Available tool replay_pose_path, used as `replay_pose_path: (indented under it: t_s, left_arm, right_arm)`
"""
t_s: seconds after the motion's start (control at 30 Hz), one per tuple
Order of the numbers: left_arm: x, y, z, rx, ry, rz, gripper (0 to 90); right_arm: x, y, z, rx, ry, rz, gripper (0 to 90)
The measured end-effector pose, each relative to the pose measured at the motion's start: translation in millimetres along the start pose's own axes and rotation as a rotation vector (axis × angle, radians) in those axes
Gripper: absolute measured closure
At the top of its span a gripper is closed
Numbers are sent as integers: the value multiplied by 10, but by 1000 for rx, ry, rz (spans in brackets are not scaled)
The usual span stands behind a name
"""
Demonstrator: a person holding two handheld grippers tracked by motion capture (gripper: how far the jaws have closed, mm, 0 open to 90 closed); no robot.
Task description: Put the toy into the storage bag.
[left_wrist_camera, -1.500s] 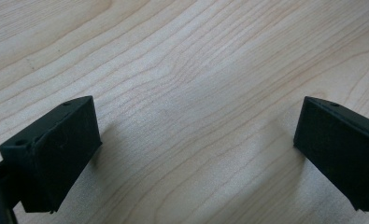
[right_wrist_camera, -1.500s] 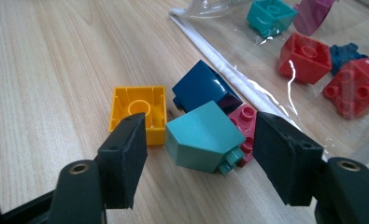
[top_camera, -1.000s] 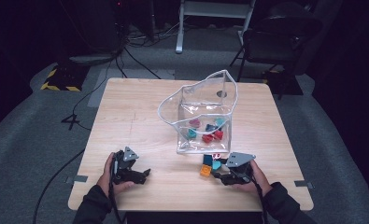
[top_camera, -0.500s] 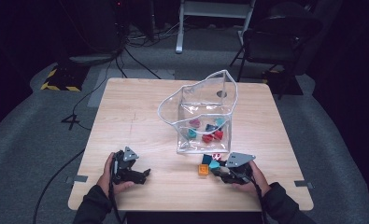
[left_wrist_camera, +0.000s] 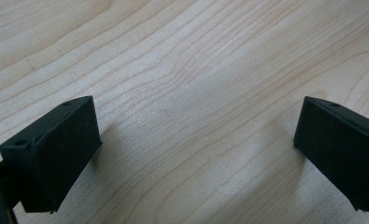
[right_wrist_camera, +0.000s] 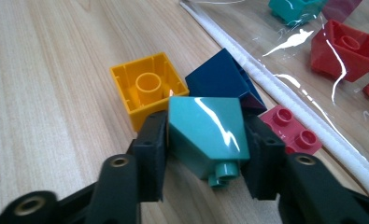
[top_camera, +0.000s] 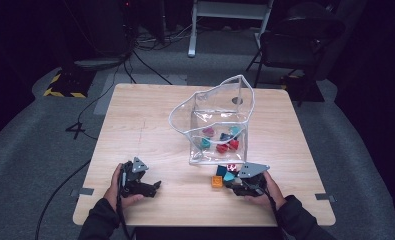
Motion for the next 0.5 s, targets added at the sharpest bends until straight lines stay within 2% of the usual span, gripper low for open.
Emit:
replay_pose_path:
  t_s: [0.23, 0.5]
  left_arm:
    - [0, 1, 0, 0, 0, 2, 6]
    - [0, 0, -1, 0, 0, -1, 6]
  right_arm:
    - [16, 33, -28, 6, -10, -2, 593]
    - [36, 166, -82, 14, -22, -29, 592]
Point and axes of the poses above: each handheld gripper's, and its own axes: y roughly backward along the jaws, x roughly out of its underside, z roughly to its left, the point moved 2 cm from there along -y, roughly forward along the jaws, and after that the axes turned 4 degrees about -y, right-handed, at the moved point
